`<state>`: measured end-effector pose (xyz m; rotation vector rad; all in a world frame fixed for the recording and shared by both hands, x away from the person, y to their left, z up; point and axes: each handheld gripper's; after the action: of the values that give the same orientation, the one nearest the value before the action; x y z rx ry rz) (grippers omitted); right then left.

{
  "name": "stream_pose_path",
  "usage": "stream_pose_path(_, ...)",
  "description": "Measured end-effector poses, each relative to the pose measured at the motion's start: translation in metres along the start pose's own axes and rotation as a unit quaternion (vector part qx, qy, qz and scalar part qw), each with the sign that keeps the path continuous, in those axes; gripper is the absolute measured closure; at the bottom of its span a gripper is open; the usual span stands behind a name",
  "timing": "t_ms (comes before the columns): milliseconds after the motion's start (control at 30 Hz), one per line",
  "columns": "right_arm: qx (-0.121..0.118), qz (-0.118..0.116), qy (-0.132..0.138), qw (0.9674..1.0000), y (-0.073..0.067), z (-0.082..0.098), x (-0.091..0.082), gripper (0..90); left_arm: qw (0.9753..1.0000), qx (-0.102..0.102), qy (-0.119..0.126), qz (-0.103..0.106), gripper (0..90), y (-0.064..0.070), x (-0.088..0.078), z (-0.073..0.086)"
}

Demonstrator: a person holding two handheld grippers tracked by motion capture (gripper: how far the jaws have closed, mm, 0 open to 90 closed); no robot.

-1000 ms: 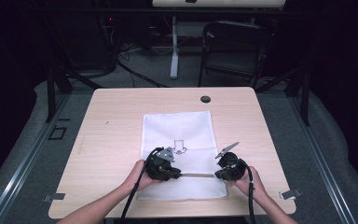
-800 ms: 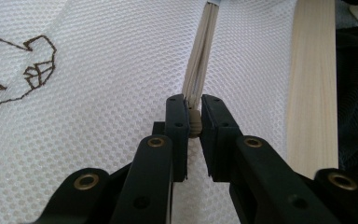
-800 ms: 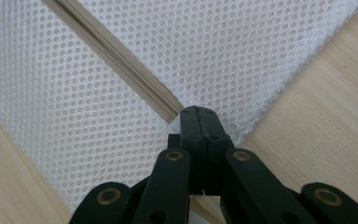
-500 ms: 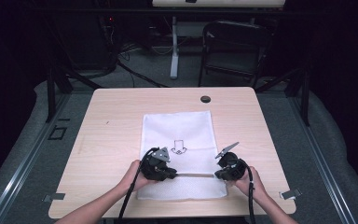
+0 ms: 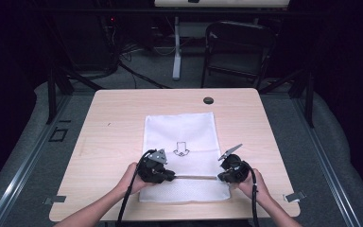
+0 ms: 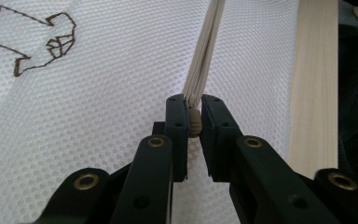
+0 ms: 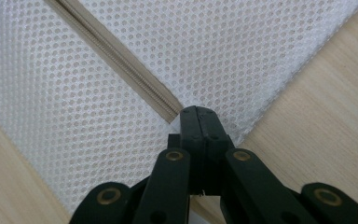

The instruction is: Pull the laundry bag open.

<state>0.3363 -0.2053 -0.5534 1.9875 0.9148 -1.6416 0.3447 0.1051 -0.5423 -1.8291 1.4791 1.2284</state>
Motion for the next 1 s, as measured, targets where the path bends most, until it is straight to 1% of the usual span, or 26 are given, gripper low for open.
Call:
stream_pose_path(33, 0.001, 0.0, 0.002, 1.0, 0.0, 0.0, 0.0, 90.0, 1.0, 0.0, 0.002, 0.002, 81.5, 0.0, 0.0, 0.001)
stream_pose_path(100, 0.001, 0.0, 0.002, 1.0, 0.0, 0.0, 0.0, 90.0, 1.0, -0.001, 0.0, 0.0, 81.5, 0.0, -0.002, 0.002)
stream_pose_path(133, 0.002, 0.0, 0.001, 1.0, 0.0, 0.0, 0.0, 90.0, 1.0, -0.001, -0.003, -0.006, 81.5, -0.001, -0.003, 0.003)
stream_pose_path(167, 0.0, -0.001, 0.0, 1.0, 0.0, 0.0, 0.0, 90.0, 1.0, -0.005, -0.001, -0.008, 81.5, -0.001, -0.004, 0.004)
stream_pose_path(200, 0.001, -0.001, 0.0, 1.0, 0.0, 0.0, 0.0, 90.0, 1.0, -0.006, 0.003, -0.001, 81.5, -0.002, -0.004, 0.005)
stream_pose_path(233, 0.002, 0.0, 0.002, 1.0, 0.0, 0.0, 0.0, 90.0, 1.0, -0.002, -0.001, -0.006, 81.5, -0.002, -0.005, 0.006)
stream_pose_path(267, 0.002, -0.001, 0.001, 1.0, 0.0, 0.0, 0.0, 90.0, 1.0, -0.004, 0.003, -0.001, 81.5, -0.002, -0.006, 0.007)
stream_pose_path(300, 0.008, -0.003, 0.009, 0.9999, -0.001, 0.001, 0.001, 90.0, 1.0, -0.002, 0.002, -0.002, 81.5, -0.002, -0.006, 0.008)
stream_pose_path(333, 0.001, -0.001, 0.002, 1.0, 0.0, 0.0, 0.0, 90.0, 1.0, -0.003, 0.0, -0.004, 81.5, -0.002, -0.007, 0.008)
stream_pose_path(367, 0.008, -0.003, 0.01, 0.9999, -0.001, 0.001, 0.001, 90.0, 1.0, -0.003, -0.001, -0.002, 81.5, -0.002, -0.007, 0.009)
stream_pose_path(433, 0.003, -0.001, 0.003, 1.0, 0.0, 0.0, 0.0, 90.0, 1.0, -0.003, 0.003, 0.001, 81.4, -0.003, -0.008, 0.011)
stream_pose_path(467, 0.002, 0.0, 0.001, 1.0, 0.0, 0.0, 0.0, 90.0, 1.0, -0.005, 0.001, -0.002, 81.4, -0.003, -0.009, 0.011)
stream_pose_path(533, 0.002, 0.0, 0.001, 1.0, 0.0, 0.0, 0.0, 90.0, 1.0, -0.004, 0.002, 0.001, 81.5, -0.004, -0.009, 0.012)
stream_pose_path(600, 0.002, 0.0, 0.001, 1.0, 0.0, 0.0, 0.0, 90.0, 1.0, -0.008, 0.003, 0.002, 81.4, -0.004, -0.01, 0.014)
stream_pose_path(700, 0.0, -0.001, 0.0, 1.0, 0.0, 0.0, 0.0, 90.0, 1.0, -0.008, 0.0, -0.003, 81.5, -0.005, -0.012, 0.017)
stream_pose_path(800, -0.001, 0.0, -0.001, 1.0, 0.0, 0.0, 0.0, 90.0, 0.9999, -0.013, 0.003, 0.0, 81.5, -0.006, -0.014, 0.021)
stream_pose_path(833, 0.0, -0.001, -0.001, 1.0, 0.0, 0.0, 0.0, 90.0, 0.9999, -0.014, 0.001, -0.003, 81.5, -0.005, -0.014, 0.021)
stream_pose_path(867, 0.0, 0.0, -0.001, 1.0, 0.0, 0.0, 0.0, 90.0, 0.9999, -0.011, -0.002, -0.007, 81.4, -0.005, -0.015, 0.021)
stream_pose_path(933, -0.001, -0.001, 0.001, 1.0, 0.0, 0.0, 0.0, 90.0, 0.9999, -0.011, 0.0, -0.002, 81.4, -0.006, -0.016, 0.023)
stream_pose_path(967, -0.001, -0.003, 0.002, 1.0, 0.0, 0.0, 0.0, 90.0, 0.9999, -0.015, 0.001, -0.004, 81.4, -0.007, -0.017, 0.024)
stream_pose_path(1000, 0.0, 0.001, -0.002, 1.0, 0.0, 0.0, 0.0, 90.0, 0.9999, -0.015, 0.001, -0.003, 81.5, -0.007, -0.017, 0.025)
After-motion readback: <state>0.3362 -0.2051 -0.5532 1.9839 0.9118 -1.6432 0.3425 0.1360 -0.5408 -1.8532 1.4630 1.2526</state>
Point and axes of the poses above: each handheld gripper's, and its own axes: x roughly forward along the jaws, z roughly out of its underside, y roughly to its right, and after that the axes turned 11 degrees about -y, right-handed
